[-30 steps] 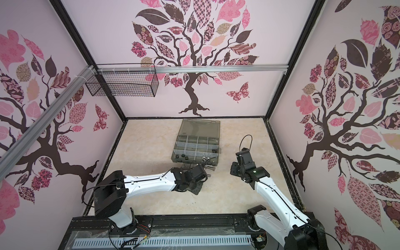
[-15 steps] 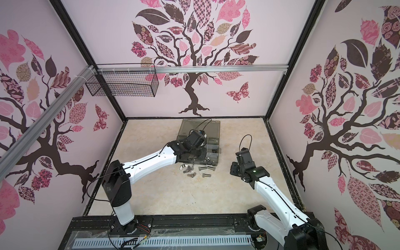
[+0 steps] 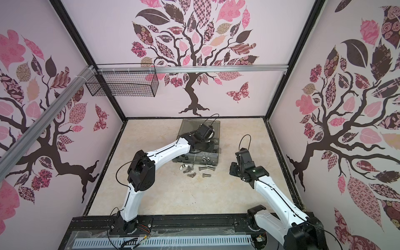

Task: Sort the screws and nuts into containers
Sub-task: Place the screw into the container.

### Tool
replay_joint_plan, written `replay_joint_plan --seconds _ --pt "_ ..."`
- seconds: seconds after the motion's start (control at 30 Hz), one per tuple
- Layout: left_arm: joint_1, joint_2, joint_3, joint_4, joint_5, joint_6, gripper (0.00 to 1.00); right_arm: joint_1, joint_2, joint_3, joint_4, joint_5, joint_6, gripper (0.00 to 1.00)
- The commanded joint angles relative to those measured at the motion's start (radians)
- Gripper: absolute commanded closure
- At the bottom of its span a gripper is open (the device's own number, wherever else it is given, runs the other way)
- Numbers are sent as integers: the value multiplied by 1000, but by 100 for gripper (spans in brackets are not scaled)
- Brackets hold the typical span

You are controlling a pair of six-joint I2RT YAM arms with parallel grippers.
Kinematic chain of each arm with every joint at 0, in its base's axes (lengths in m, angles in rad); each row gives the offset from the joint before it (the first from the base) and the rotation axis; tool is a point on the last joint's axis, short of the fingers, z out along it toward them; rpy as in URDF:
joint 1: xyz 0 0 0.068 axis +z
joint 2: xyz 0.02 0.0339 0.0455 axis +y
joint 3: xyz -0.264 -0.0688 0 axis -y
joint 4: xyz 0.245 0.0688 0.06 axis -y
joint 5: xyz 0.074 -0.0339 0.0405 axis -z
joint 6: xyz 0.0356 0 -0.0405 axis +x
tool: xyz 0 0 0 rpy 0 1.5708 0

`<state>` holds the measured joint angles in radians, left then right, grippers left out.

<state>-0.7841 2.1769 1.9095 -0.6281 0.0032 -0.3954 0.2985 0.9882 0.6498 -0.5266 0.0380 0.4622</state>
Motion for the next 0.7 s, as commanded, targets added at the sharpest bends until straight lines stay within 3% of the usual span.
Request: replay_joint_plan --seconds 0.0,0.23,0.43,0.67 --pt "15 45 73 33 31 8 78 -4 9 28 2 -12 -18 57" --pt "17 133 169 -6 46 5 76 -4 18 30 8 -19 -27 56" --pt "16 134 143 14 53 -10 64 -4 8 19 7 -18 -26 56" --pt "16 58 57 57 45 -13 61 -4 7 19 5 -16 -27 56"
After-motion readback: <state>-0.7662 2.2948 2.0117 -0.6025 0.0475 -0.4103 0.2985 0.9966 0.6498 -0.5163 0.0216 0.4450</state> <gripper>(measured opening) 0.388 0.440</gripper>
